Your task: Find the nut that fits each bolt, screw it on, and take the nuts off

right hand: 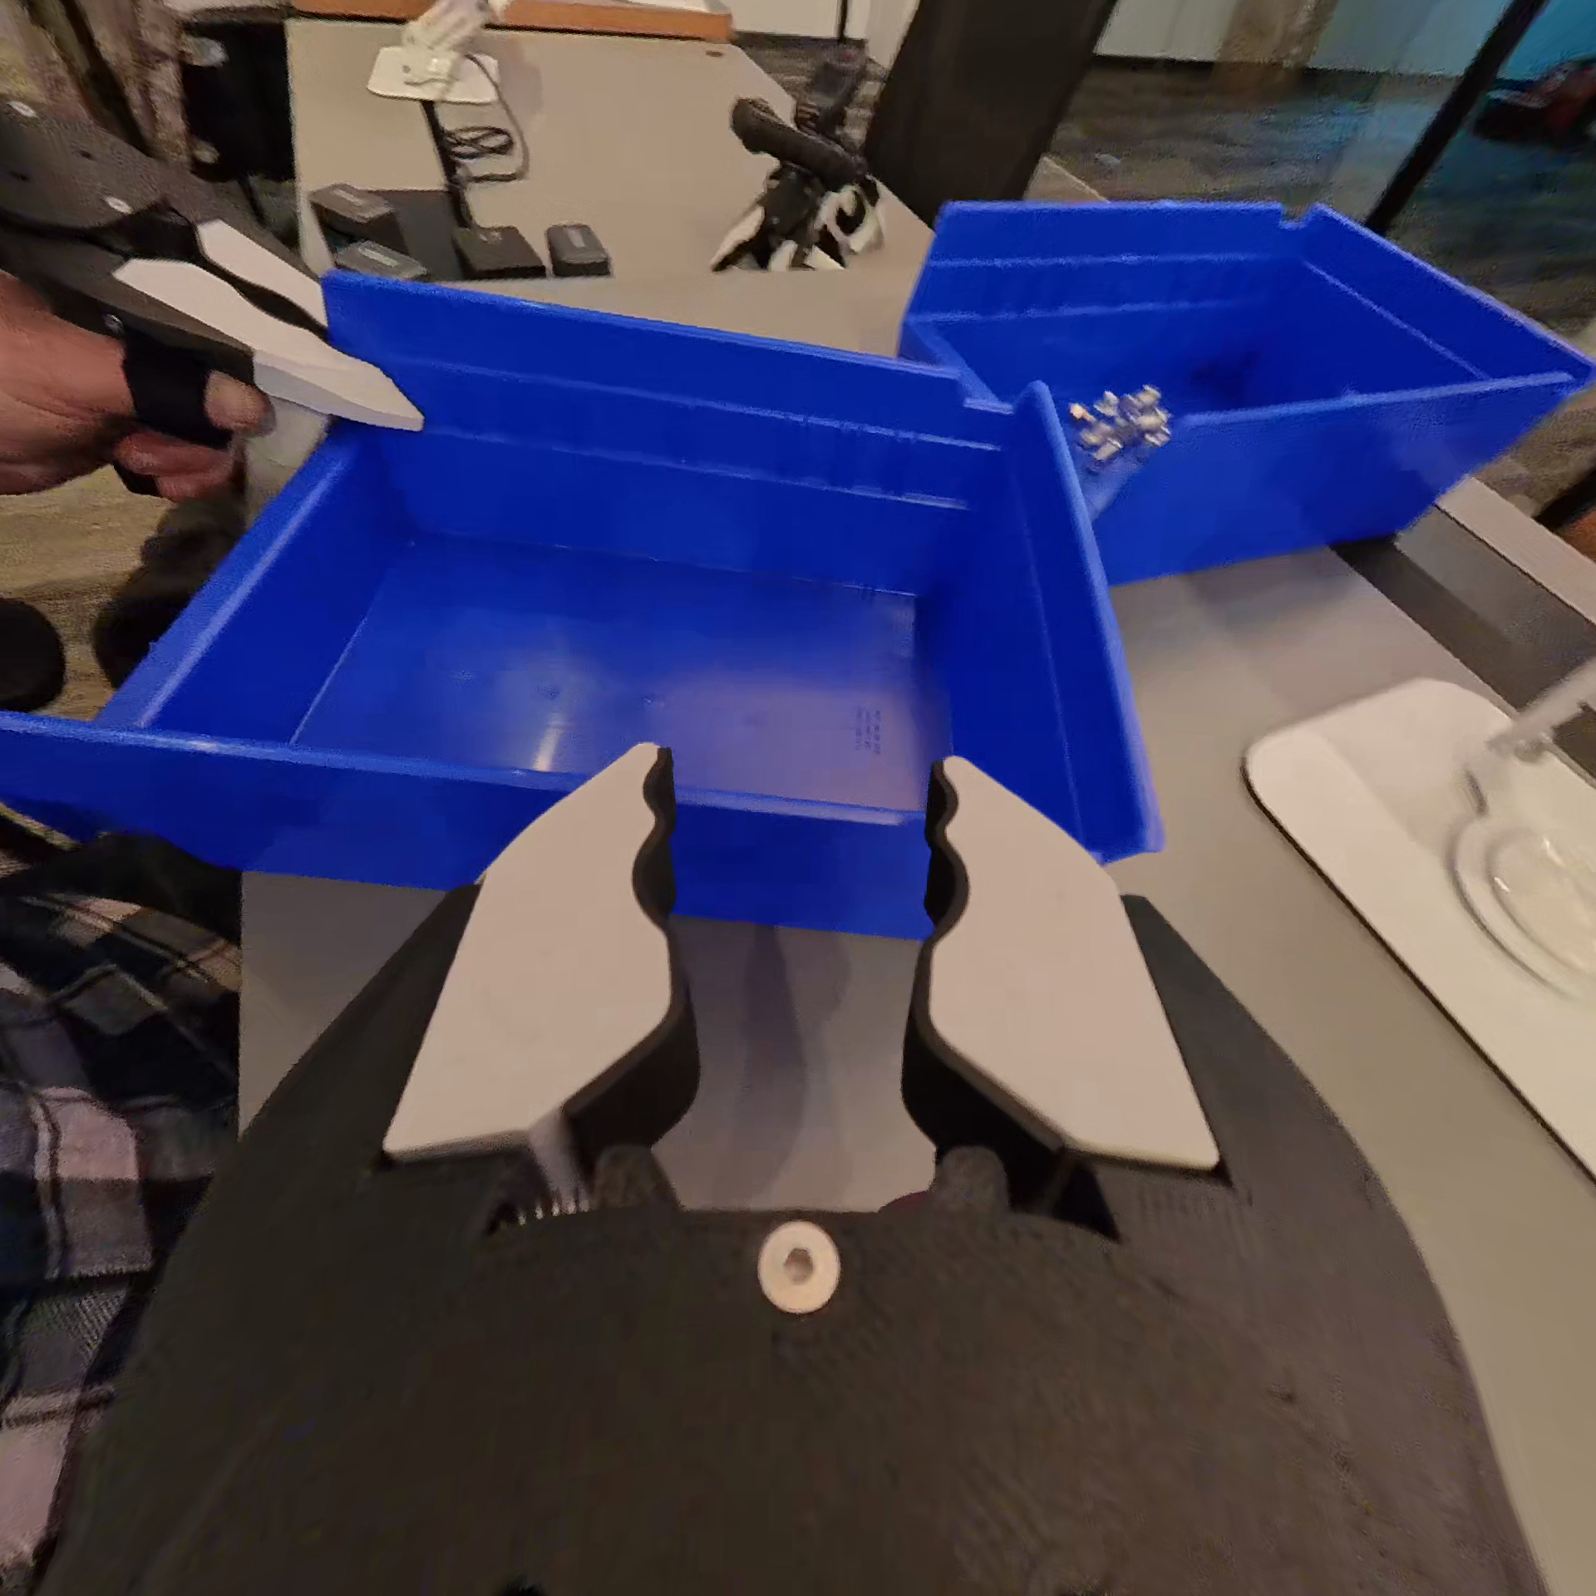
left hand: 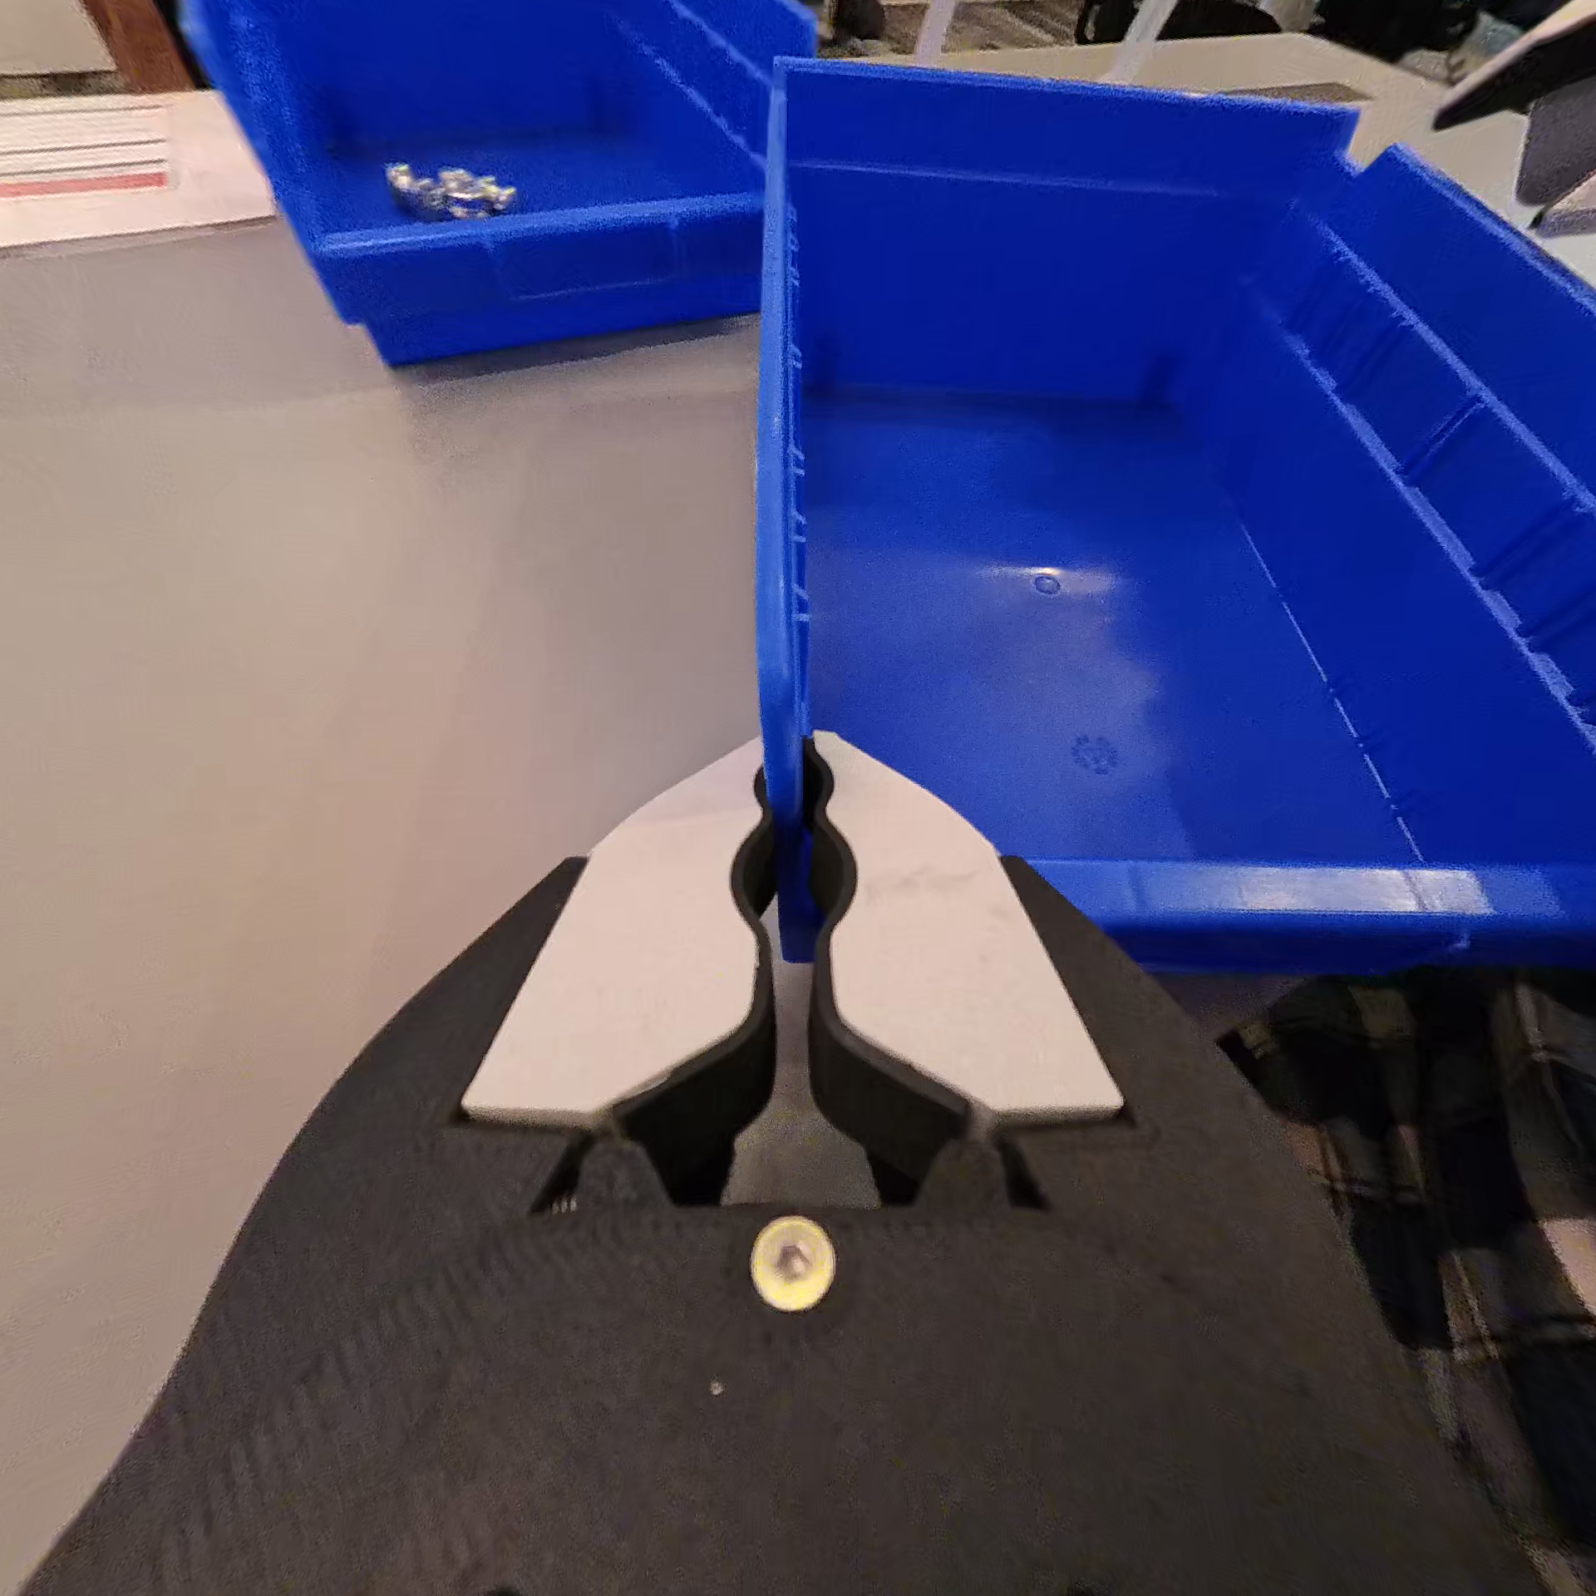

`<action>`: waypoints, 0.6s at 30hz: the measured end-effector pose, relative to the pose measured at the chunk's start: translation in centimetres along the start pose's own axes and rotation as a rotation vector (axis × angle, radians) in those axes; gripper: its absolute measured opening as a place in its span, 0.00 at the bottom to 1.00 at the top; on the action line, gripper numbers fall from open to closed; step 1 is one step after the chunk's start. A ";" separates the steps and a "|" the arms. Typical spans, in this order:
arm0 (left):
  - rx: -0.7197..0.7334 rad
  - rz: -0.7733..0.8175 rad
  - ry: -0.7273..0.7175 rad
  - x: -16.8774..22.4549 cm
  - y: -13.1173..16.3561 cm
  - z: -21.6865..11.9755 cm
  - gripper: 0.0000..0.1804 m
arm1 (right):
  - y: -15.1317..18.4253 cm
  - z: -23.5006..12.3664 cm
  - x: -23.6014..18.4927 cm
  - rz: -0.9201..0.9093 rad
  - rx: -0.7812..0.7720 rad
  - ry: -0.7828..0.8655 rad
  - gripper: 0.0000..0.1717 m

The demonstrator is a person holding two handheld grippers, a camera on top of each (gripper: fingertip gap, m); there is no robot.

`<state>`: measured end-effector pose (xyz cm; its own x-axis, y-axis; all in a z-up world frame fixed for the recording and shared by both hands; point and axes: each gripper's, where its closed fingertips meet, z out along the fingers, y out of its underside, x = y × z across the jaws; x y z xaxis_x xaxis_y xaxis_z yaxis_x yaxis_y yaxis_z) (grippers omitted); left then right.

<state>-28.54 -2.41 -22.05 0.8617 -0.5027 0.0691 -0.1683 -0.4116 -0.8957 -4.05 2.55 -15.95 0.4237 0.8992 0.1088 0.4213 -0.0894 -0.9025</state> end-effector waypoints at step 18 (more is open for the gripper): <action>-0.025 0.110 0.189 12.2 -6.0 13.8 0.01 | 4.6 -9.4 -0.3 0.086 0.039 0.209 0.49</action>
<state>-10.41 4.38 -21.93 0.7326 -0.6784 0.0551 -0.2700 -0.3640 -0.8914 5.27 -2.16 -16.19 0.6149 0.7807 0.1113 0.3472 -0.1413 -0.9271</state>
